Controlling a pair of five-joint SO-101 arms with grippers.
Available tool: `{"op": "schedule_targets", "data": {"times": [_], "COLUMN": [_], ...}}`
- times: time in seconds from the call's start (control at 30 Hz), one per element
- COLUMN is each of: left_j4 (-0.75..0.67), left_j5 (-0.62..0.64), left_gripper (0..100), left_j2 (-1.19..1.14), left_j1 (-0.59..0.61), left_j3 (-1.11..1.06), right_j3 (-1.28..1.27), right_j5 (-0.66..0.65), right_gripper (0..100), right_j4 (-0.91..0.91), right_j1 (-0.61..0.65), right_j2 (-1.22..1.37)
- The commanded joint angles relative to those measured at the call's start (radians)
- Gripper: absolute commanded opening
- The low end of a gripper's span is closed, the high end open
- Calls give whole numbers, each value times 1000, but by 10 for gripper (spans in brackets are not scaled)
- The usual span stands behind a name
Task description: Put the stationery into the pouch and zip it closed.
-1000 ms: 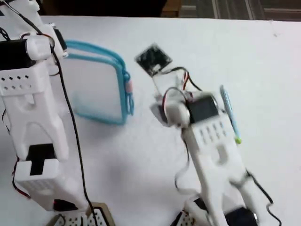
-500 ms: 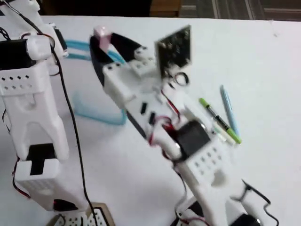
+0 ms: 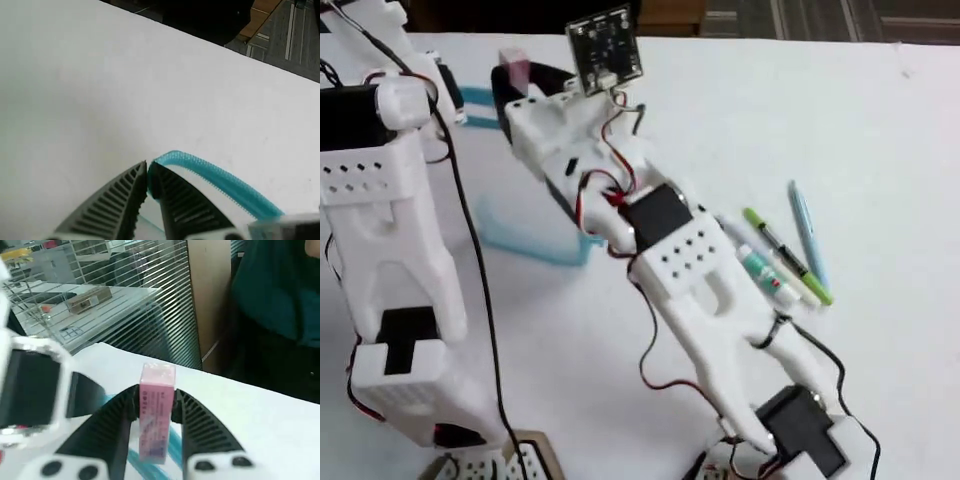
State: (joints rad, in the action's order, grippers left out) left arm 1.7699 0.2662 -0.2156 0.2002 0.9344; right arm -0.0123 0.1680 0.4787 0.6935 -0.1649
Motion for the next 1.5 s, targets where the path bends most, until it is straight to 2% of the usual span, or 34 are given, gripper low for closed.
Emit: {"op": "schedule_targets", "data": {"times": [0.0,0.23,0.33,0.5,0.57,0.7,0.77,1.13,1.23,1.33,1.47], "left_j4": [17,17,17,17,17,17,17,15,15,15,15], "left_j5": [-15,-14,-14,-14,-14,-14,-12,-12,-12,-14,-14], "left_gripper": [23,23,23,23,23,23,23,23,23,23,23], "left_j2": [19,16,13,12,12,12,10,8,8,8,8], "left_j1": [5,-1,-1,2,5,5,5,5,5,5,5], "left_j3": [-3,-3,-3,-3,-3,-3,-3,-3,-3,-5,-5], "right_j3": [38,15,-2,-5,-2,0,0,12,55,87,110], "right_j5": [-2,-5,-11,-120,-137,-140,-143,-140,-141,-147,-215], "right_gripper": [16,16,16,19,49,199,243,232,161,77,91], "right_j4": [41,85,165,285,309,323,323,317,323,355,601], "right_j1": [-36,-65,-8,82,84,84,85,81,31,-94,-278], "right_j2": [1,15,7,-15,-18,-36,-53,-231,-278,-306,-312]}}
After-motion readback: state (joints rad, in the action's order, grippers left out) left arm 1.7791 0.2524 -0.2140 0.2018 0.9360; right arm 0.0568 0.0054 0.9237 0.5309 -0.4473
